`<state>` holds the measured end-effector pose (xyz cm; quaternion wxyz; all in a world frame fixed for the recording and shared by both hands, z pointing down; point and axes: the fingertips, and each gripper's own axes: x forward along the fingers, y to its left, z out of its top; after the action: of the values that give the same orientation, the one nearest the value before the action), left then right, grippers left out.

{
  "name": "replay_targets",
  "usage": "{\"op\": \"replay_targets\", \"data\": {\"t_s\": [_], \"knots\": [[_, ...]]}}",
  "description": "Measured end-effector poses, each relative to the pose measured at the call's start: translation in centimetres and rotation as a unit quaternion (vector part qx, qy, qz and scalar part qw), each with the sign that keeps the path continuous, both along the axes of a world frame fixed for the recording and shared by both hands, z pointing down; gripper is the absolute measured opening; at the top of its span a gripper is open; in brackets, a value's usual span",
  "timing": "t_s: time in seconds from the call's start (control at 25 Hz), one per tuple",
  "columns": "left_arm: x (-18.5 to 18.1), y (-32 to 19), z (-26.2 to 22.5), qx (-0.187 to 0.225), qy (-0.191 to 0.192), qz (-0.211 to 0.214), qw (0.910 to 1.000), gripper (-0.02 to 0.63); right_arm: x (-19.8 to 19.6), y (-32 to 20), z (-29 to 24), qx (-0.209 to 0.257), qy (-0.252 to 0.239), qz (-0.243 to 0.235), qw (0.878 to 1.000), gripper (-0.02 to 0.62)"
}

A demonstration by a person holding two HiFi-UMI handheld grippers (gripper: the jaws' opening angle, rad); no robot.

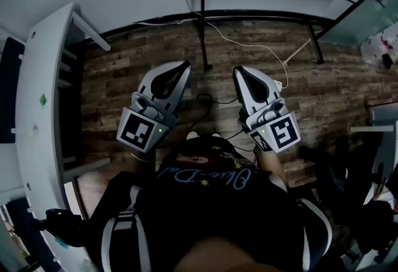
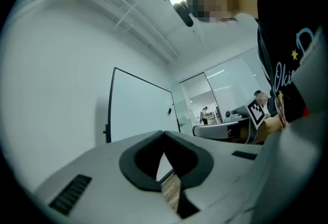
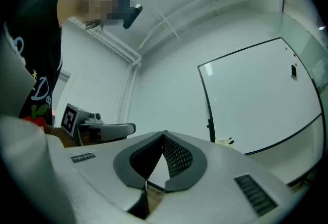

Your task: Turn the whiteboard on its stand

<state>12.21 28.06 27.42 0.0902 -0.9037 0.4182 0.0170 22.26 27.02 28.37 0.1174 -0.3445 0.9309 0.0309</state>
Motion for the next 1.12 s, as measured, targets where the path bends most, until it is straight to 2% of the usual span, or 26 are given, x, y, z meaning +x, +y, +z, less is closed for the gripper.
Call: {"op": "replay_targets", "data": {"t_s": [0.32,0.76,1.12], "knots": [[0.1,0.0,0.3,-0.004,-0.007,-0.021,0.9997,0.006,3.6,-0.7,0.1,-0.003,-0.014,0.028,1.0,0.031],[2.3,0.4,0.6,-0.004,-0.016,-0.025,0.9995,0.006,5.3,0.1,0.8,-0.003,-0.016,0.015,1.0,0.031],[2.5,-0.3,0.5,0.001,-0.016,-0.027,0.9995,0.006,5.4,-0.3,0.4,0.006,-0.016,0.01,1.0,0.031]]}}
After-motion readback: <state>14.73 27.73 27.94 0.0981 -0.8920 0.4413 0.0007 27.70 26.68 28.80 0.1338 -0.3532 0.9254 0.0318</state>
